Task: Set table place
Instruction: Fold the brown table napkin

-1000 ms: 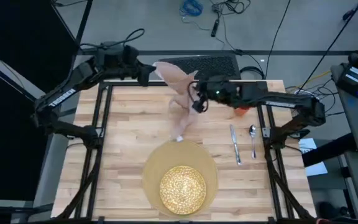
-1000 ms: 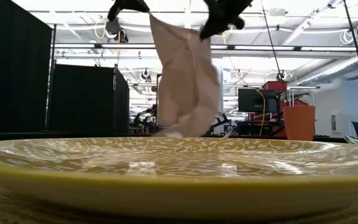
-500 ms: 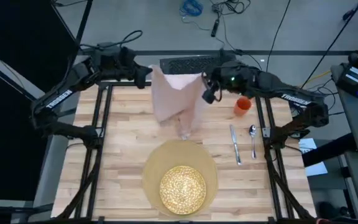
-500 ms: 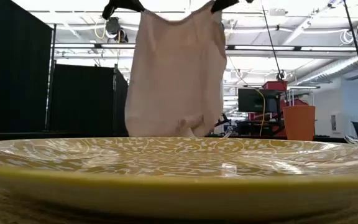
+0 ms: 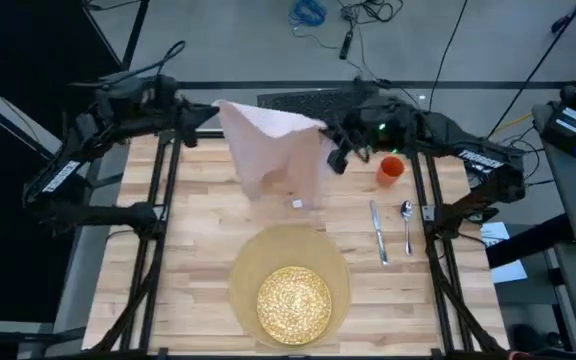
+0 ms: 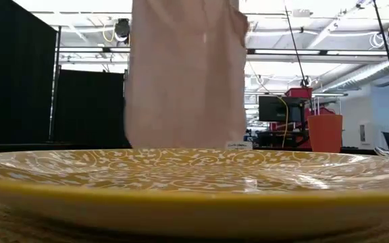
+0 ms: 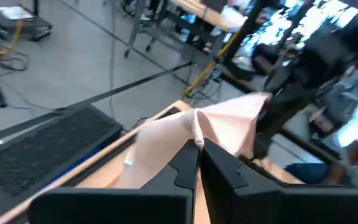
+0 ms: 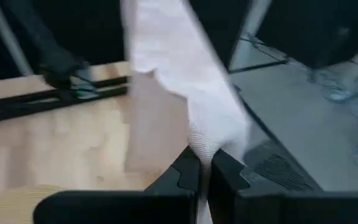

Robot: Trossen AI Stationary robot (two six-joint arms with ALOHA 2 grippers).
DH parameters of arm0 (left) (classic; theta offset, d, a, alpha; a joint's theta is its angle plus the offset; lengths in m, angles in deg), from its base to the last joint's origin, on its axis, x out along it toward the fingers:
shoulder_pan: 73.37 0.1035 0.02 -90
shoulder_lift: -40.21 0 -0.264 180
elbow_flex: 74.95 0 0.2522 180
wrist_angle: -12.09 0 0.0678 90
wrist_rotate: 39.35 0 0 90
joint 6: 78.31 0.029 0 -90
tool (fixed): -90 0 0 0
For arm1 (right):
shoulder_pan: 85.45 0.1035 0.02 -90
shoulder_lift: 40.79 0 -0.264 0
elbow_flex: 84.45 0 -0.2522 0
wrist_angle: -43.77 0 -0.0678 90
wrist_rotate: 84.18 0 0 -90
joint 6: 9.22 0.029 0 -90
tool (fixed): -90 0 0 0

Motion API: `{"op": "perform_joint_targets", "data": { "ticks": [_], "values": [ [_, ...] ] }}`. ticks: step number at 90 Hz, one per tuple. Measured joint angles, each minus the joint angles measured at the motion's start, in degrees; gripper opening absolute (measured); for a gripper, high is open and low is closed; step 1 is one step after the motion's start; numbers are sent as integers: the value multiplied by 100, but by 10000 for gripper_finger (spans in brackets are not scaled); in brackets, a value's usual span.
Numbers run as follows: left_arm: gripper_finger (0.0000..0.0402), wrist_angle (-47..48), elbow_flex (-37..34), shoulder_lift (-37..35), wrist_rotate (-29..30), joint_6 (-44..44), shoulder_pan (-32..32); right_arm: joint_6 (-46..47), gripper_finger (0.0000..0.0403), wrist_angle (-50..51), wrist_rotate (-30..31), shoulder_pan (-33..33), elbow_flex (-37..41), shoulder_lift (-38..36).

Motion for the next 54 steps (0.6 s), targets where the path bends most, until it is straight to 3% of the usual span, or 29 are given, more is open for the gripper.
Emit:
{"op": "perform_joint_targets", "data": {
  "ticks": [19,41,47,54],
  "values": [
    [0,1134,-4,-566,163,26,1,220,0,-757,-521,72,-463,1105],
    [0,1496,-2,-1495,703,-18,3,137,0,-839,-1479,52,-3320,3317],
    [0,1513,74,-1697,816,-21,1,295,0,-1787,-1674,79,-2955,3263],
    [0,1450,290,-1756,948,-19,3,470,0,-1838,-1882,8,-2935,3220]
  ]
}}
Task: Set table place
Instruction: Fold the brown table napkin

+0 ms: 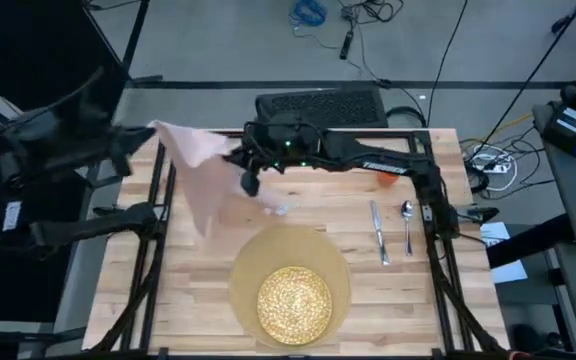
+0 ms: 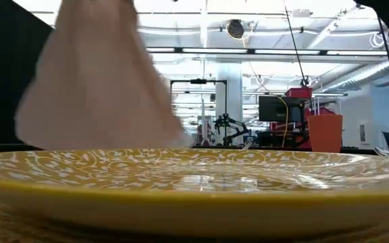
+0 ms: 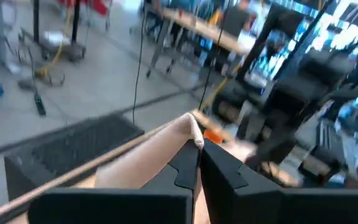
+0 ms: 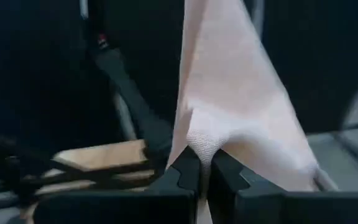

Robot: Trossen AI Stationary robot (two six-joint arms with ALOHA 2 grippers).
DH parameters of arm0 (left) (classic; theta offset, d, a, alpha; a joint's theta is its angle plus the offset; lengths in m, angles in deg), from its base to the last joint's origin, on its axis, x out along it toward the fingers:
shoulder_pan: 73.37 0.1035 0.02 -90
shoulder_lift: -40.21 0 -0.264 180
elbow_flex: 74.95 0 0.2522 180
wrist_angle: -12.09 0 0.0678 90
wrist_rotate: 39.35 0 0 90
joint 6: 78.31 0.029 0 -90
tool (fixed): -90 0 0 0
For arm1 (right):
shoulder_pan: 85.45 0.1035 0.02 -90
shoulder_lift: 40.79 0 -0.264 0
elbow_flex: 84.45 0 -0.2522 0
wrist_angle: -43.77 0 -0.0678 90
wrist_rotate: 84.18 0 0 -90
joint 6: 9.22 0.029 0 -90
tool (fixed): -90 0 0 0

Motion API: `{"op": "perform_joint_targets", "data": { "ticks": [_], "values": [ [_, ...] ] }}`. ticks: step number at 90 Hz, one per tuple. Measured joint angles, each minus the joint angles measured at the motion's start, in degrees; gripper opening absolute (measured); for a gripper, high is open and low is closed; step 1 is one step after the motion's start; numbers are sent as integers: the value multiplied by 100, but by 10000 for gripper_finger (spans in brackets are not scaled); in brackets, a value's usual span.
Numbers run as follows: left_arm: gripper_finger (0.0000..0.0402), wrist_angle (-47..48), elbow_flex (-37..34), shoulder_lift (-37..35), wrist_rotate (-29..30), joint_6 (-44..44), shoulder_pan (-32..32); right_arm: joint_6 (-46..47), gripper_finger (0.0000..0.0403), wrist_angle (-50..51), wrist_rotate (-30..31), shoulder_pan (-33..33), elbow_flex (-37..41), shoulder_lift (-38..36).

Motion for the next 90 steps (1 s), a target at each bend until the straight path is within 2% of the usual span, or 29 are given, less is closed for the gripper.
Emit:
{"op": "perform_joint_targets", "data": {
  "ticks": [15,24,31,53,71,79,90],
  "values": [
    [0,-97,167,257,-9,65,-2,-119,0,957,542,-41,-347,-240],
    [0,-155,-51,634,-116,187,-2,-87,0,1705,790,-18,-317,-410],
    [0,-438,-376,932,-260,295,-5,7,0,2497,1245,-107,-311,-576],
    [0,-2866,-1721,1977,-955,253,-428,477,0,5018,2165,-554,-313,-968],
    [0,-4120,-2083,2976,-1185,205,-877,724,12,6394,2166,-1047,-309,-1019],
    [0,-4290,-2091,3265,-1339,364,-1014,753,36,6521,2301,-1098,-220,-978],
    [4,-4334,-2091,3381,-1604,672,-1033,611,88,6530,1950,-1115,-158,-991]
  ]
}}
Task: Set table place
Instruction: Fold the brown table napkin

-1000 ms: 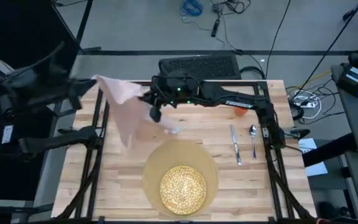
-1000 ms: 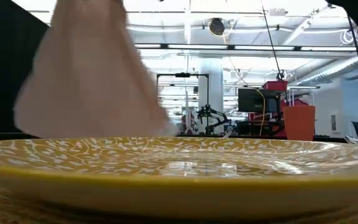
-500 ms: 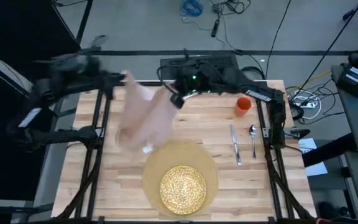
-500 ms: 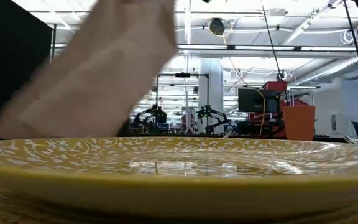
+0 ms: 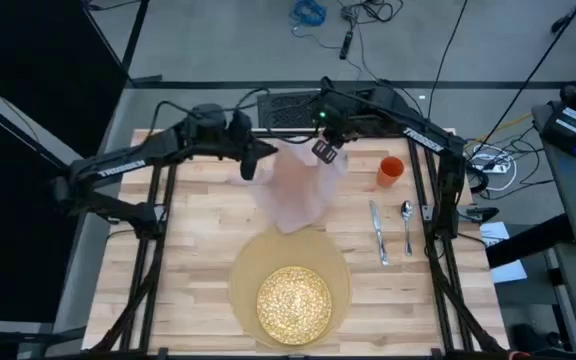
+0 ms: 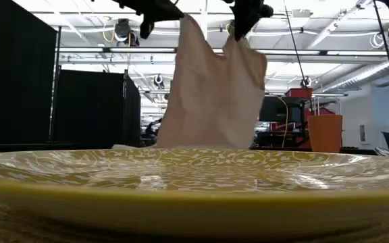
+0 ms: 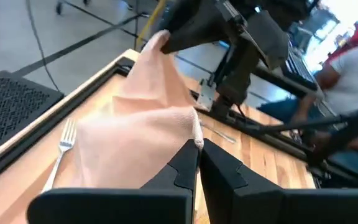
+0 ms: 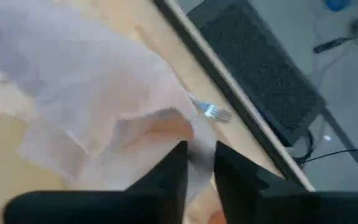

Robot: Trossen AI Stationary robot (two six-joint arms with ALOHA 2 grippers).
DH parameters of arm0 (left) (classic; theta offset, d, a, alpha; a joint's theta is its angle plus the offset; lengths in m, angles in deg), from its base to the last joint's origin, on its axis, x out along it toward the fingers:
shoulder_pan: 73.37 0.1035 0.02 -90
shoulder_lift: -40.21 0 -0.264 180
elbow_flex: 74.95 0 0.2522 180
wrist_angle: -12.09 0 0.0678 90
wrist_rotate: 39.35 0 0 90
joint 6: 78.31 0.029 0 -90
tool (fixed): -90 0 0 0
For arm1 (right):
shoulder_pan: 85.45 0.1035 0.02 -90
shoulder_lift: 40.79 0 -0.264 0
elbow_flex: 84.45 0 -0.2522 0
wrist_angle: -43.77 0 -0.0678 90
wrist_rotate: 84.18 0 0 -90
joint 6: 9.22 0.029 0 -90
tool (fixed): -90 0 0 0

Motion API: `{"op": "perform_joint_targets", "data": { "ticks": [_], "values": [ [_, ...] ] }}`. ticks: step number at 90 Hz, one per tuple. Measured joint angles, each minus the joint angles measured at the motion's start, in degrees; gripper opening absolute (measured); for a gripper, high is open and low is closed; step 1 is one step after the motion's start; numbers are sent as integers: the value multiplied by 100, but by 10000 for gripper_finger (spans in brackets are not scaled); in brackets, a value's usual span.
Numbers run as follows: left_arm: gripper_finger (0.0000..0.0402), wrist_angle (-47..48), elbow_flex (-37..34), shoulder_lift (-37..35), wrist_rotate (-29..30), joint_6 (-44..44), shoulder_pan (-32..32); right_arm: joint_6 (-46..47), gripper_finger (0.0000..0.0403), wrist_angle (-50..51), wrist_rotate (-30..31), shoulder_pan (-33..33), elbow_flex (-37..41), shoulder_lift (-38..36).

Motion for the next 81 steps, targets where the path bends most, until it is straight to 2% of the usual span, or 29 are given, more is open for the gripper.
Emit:
{"op": "perform_joint_targets", "data": {
  "ticks": [9,20,31,41,50,56,64,70,81],
  "values": [
    [24,2,2,62,-140,82,-18,-133,140,4,-204,12,0,-4],
    [62,-32,2,226,-68,-77,-119,-285,196,5,-149,-59,0,-6],
    [90,-5,2,315,26,-503,-53,-390,227,7,-140,-178,0,-6],
    [94,109,2,206,133,-489,105,-425,231,7,-203,-264,0,-6],
    [95,1086,10,-170,256,-25,199,-464,225,1,-622,-242,46,-15],
    [95,2024,-65,-483,768,312,220,-605,219,5,-937,-116,191,-21],
    [95,2942,-392,-765,1739,410,200,-939,213,-245,-972,112,639,-24],
    [95,3085,-763,-976,2121,497,160,-1142,207,-658,-977,261,1064,-18],
    [95,2858,-1522,-1470,2164,677,101,-1409,198,-2011,-1460,466,2060,-19]
  ]
}}
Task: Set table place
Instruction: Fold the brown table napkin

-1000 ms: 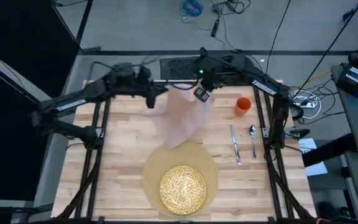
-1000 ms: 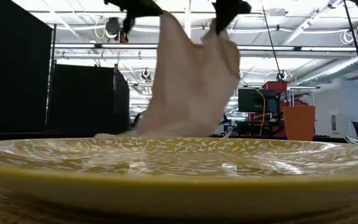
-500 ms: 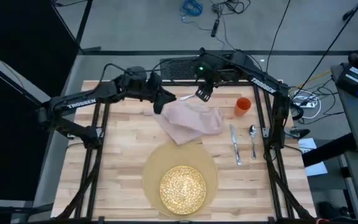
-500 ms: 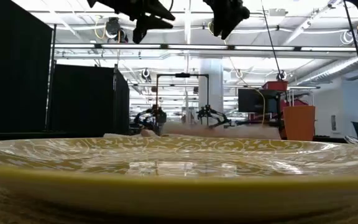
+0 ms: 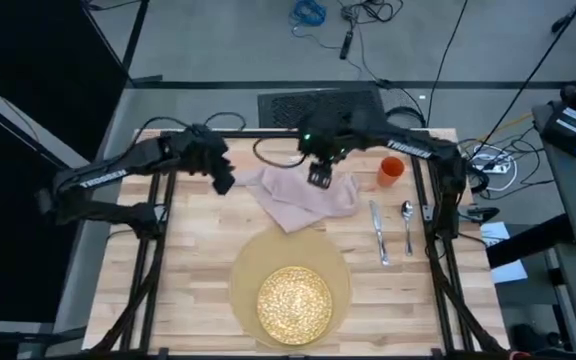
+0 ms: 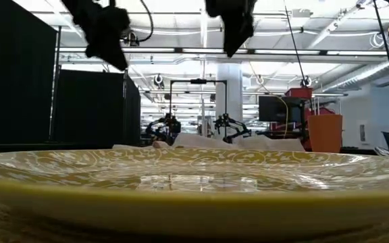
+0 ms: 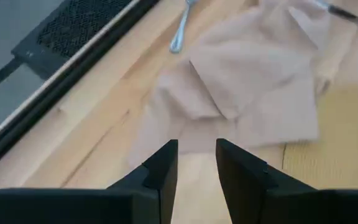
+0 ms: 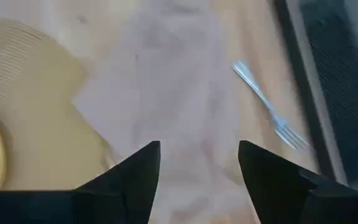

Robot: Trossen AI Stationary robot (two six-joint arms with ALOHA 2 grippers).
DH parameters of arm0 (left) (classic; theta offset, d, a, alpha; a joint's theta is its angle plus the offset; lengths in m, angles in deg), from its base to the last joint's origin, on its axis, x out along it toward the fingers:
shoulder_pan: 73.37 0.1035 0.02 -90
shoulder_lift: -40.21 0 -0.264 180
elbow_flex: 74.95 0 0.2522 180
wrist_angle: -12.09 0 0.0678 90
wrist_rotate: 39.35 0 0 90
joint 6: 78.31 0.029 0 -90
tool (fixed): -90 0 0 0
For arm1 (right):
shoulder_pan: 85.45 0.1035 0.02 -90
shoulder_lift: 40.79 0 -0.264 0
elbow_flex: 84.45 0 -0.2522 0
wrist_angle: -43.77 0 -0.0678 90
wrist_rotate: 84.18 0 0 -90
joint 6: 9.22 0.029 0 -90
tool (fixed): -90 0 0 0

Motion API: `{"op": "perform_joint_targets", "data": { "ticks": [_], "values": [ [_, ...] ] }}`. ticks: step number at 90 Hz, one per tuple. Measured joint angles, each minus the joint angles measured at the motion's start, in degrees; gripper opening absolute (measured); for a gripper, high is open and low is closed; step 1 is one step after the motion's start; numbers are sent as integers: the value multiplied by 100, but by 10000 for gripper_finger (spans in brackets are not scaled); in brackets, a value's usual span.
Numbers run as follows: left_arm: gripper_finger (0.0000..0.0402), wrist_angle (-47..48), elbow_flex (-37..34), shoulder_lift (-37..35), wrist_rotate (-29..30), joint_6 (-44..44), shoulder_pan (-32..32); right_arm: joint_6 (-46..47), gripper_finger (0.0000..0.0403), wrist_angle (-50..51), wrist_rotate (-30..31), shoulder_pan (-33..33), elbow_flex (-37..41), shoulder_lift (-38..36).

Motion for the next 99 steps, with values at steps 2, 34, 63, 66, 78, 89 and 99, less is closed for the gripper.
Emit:
{"op": "perform_joint_targets", "data": {
  "ticks": [2,34,63,66,78,89,99],
  "values": [
    [95,-54,-137,-61,2,20,-13,-19,196,-295,-149,37,226,0],
    [95,-1562,-1754,126,43,428,-41,392,166,-4711,-989,47,2985,13],
    [95,-2491,-1872,403,51,607,-31,682,161,-5215,-909,-262,3628,440],
    [95,-2536,-1872,419,50,607,-31,680,161,-5226,-911,-285,3628,521],
    [95,-2531,-1872,441,48,609,-31,663,162,-5164,-918,-298,3628,788],
    [95,-2517,-1872,441,47,619,-31,644,162,-5168,-941,-279,3628,839],
    [95,-2517,-1872,441,45,633,-31,648,162,-5162,-941,-263,3625,877]
  ]
}}
